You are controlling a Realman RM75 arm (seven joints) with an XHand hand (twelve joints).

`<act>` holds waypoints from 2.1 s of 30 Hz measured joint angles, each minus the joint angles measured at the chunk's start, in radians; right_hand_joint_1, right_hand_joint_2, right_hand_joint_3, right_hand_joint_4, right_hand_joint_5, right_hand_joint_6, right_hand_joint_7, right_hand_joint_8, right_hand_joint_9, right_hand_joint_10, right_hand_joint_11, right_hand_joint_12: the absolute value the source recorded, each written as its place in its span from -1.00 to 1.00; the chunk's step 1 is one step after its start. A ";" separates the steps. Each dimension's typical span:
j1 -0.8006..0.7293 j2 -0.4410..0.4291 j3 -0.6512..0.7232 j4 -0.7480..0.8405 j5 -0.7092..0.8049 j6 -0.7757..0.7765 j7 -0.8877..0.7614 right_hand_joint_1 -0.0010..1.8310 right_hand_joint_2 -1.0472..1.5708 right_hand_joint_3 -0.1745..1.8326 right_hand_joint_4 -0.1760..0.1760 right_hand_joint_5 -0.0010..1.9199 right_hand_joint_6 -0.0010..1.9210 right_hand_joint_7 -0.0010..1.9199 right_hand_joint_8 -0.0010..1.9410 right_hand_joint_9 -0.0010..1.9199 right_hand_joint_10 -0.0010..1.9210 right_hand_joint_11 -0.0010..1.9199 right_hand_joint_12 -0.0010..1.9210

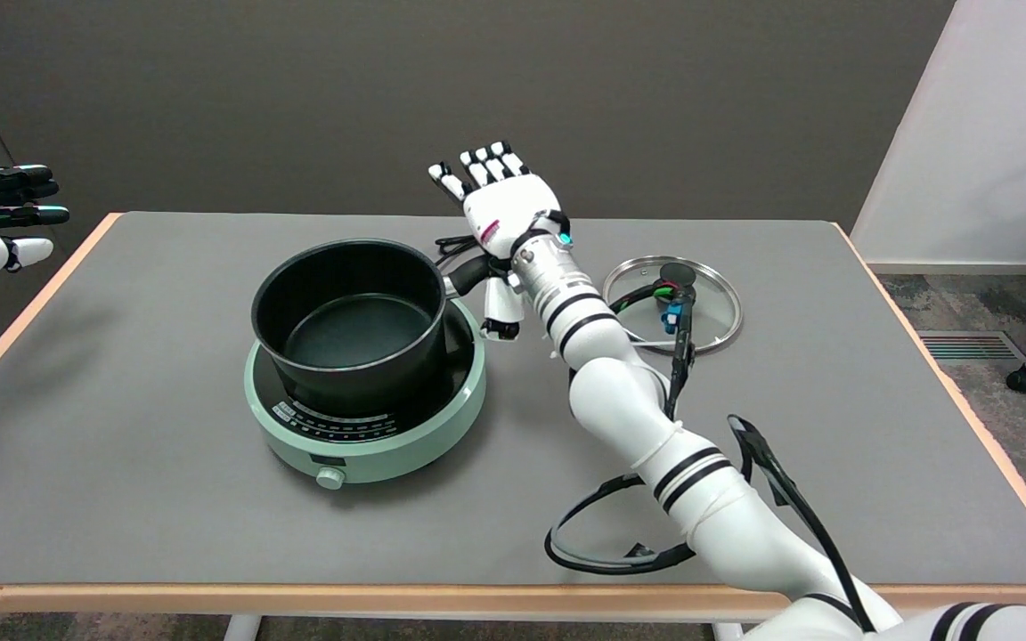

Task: Pick up the soup pot.

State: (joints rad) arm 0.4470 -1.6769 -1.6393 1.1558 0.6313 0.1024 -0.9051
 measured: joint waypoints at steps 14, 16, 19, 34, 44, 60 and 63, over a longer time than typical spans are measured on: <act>-0.002 0.004 0.018 -0.032 0.041 -0.012 0.000 0.19 -0.85 0.72 1.00 -0.93 -0.93 -0.93 -0.93 -0.93 -0.93 -0.93 -0.93; -0.003 0.004 0.020 -0.032 0.045 -0.012 0.000 0.20 -0.85 0.73 1.00 -0.93 -0.93 -0.93 -0.93 -0.93 -0.93 -0.93 -0.93; -0.004 0.005 0.020 -0.031 0.049 -0.013 0.000 0.20 -0.85 0.74 1.00 -0.93 -0.93 -0.93 -0.93 -0.93 -0.93 -0.93 -0.93; -0.021 0.008 0.005 0.029 0.053 -0.020 -0.010 0.20 -0.85 0.74 1.00 -0.93 -0.93 -0.93 -0.93 -0.93 -0.93 -0.93 -0.93; -0.052 0.005 -0.012 0.085 0.052 -0.020 -0.028 0.20 -0.85 0.75 1.00 -0.92 -0.92 -0.92 -0.92 -0.92 -0.92 -0.92 -0.92; -0.104 -0.009 -0.018 0.128 0.055 -0.016 -0.062 0.21 -0.85 0.77 1.00 -0.92 -0.92 -0.92 -0.92 -0.92 -0.92 -0.92 -0.92; -0.106 -0.010 -0.019 0.128 0.056 -0.014 -0.066 0.21 -0.85 0.78 1.00 -0.92 -0.92 -0.92 -0.92 -0.92 -0.92 -0.92 -0.92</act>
State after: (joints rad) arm 0.3407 -1.6866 -1.6586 1.2833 0.6872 0.0886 -0.9710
